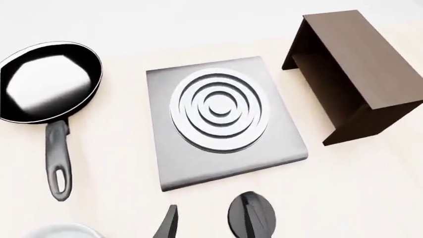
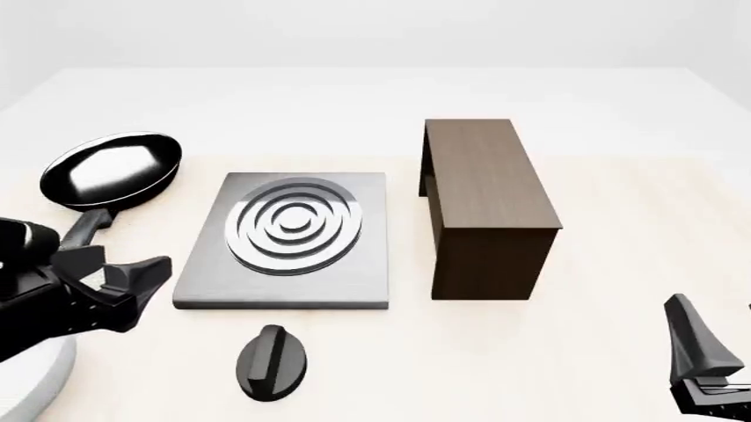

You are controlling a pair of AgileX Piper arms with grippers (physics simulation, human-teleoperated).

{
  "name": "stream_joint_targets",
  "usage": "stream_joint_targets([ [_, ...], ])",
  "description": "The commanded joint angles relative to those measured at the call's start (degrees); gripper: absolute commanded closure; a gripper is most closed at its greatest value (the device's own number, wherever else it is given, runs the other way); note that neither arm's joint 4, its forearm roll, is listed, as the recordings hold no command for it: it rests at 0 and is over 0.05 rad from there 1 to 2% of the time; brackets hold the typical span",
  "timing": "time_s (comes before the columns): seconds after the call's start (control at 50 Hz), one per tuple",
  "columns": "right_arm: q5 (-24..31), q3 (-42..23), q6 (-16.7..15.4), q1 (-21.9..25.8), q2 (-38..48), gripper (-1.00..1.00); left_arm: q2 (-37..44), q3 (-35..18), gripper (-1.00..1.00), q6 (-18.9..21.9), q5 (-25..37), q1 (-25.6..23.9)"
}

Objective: Turn on the stove.

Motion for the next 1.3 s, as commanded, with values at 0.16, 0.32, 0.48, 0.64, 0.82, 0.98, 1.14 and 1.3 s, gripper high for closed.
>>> stream_joint_targets([
  [0.16, 0.0, 0.0, -0.01, -0.01, -0.01, -1.0, 1.5, 4.04, -1.0, 0.11, -2.85, 0.53],
  [0.32, 0.0, 0.0, 0.03, 0.0, 0.01, -1.0, 3.03, 5.58, -1.0, 0.26, -4.74, 0.96],
  [0.48, 0.0, 0.0, 0.0, 0.01, 0.0, -1.0, 4.96, 7.04, -1.0, 0.22, -6.49, 0.82],
  [0.64, 0.0, 0.0, 0.01, 0.0, 0.0, -1.0, 6.57, 8.33, -1.0, 0.98, -8.44, 1.04],
  [0.82, 0.0, 0.0, 0.02, -0.01, 0.0, -1.0, 7.15, 9.52, -1.0, 1.44, -9.45, 1.01],
  [0.98, 0.0, 0.0, -0.01, 0.0, 0.0, -1.0, 8.31, 11.49, -1.0, 1.36, -11.44, 0.32],
  [1.14, 0.0, 0.0, 0.0, 0.0, 0.0, -1.0, 8.85, 12.68, -1.0, 0.94, -12.48, -0.32],
  [1.3, 0.0, 0.0, 0.01, 0.0, 0.0, -1.0, 16.72, 16.17, -1.0, 2.74, -21.84, 0.23],
])
